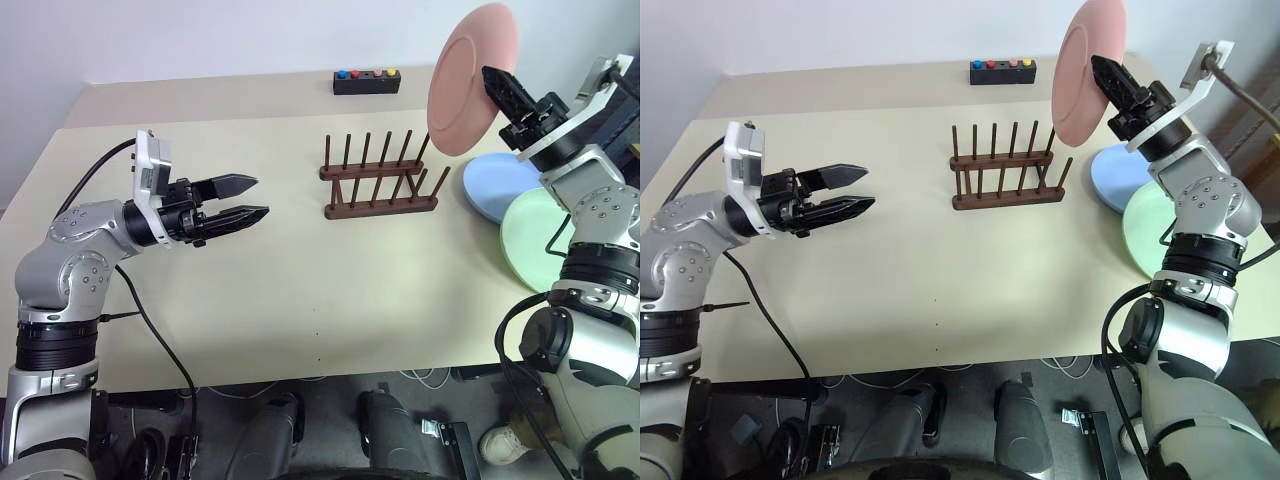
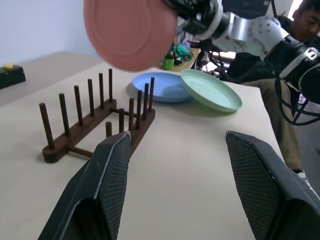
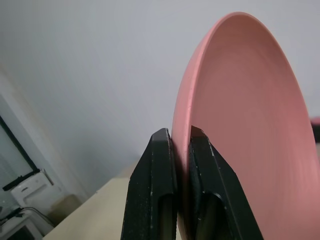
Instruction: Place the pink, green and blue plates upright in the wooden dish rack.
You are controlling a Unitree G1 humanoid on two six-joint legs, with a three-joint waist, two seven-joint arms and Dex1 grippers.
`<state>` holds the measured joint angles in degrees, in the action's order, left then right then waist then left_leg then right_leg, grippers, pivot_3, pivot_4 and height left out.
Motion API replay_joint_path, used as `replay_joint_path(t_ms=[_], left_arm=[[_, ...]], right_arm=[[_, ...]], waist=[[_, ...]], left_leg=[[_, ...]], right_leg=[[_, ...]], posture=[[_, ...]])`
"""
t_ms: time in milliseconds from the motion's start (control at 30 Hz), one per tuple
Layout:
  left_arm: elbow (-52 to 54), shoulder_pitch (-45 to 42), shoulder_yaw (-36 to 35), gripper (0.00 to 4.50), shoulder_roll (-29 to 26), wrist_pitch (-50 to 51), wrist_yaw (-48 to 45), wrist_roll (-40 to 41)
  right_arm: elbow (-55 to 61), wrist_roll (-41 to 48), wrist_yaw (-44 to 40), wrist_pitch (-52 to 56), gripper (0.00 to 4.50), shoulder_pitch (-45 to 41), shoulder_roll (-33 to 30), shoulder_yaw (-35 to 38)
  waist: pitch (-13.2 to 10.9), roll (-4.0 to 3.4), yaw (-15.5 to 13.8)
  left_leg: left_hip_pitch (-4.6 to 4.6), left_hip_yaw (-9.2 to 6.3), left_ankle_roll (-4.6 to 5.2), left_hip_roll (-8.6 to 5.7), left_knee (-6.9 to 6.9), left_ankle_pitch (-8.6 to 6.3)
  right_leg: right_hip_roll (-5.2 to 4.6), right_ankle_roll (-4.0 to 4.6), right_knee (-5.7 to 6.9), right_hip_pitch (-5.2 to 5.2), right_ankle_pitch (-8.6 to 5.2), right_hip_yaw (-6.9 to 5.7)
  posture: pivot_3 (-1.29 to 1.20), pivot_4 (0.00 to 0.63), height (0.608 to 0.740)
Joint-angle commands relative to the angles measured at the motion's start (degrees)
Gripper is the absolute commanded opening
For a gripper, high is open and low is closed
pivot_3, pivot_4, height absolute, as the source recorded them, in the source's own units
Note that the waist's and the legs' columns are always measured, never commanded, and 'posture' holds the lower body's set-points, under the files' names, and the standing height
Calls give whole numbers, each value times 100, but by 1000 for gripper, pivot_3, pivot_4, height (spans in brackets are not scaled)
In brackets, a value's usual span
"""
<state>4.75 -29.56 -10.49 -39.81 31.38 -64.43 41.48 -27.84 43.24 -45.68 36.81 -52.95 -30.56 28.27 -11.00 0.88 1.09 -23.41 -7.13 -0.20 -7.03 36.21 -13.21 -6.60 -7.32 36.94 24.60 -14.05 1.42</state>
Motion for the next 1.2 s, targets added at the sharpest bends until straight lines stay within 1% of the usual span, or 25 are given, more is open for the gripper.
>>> replay_joint_path(t_ms=[33,233,700,867,1200], left_arm=[[212,-168,-200,3060,-14,-61,81,147],[235,-206,-126,3060,30,-44,137,173],[290,-241,-126,3060,97,-15,243,230],[327,-233,-120,3060,98,-8,264,256],[343,-251,-110,3060,106,35,271,289]], right_arm=[[15,43,-124,-82,0,8,-130,23],[99,102,-161,-43,0,83,-93,27],[390,377,-134,234,0,-109,-198,65],[298,293,-325,269,0,45,-247,-46],[267,223,-444,261,0,207,-254,-154]], waist=[[0,0,-5],[0,0,7],[0,0,-2],[0,0,-4],[0,0,-4]], left_leg=[[0,0,0,0,1,0],[0,0,0,0,1,0],[0,0,0,0,1,0],[0,0,0,0,1,0],[0,0,0,0,1,0]], right_leg=[[0,0,0,0,0,0],[1,0,1,0,0,0],[0,0,0,0,0,0],[1,0,0,0,0,0],[1,0,0,0,0,0]], posture=[[0,150,740],[0,150,740],[0,150,740],[0,150,740],[0,150,740]])
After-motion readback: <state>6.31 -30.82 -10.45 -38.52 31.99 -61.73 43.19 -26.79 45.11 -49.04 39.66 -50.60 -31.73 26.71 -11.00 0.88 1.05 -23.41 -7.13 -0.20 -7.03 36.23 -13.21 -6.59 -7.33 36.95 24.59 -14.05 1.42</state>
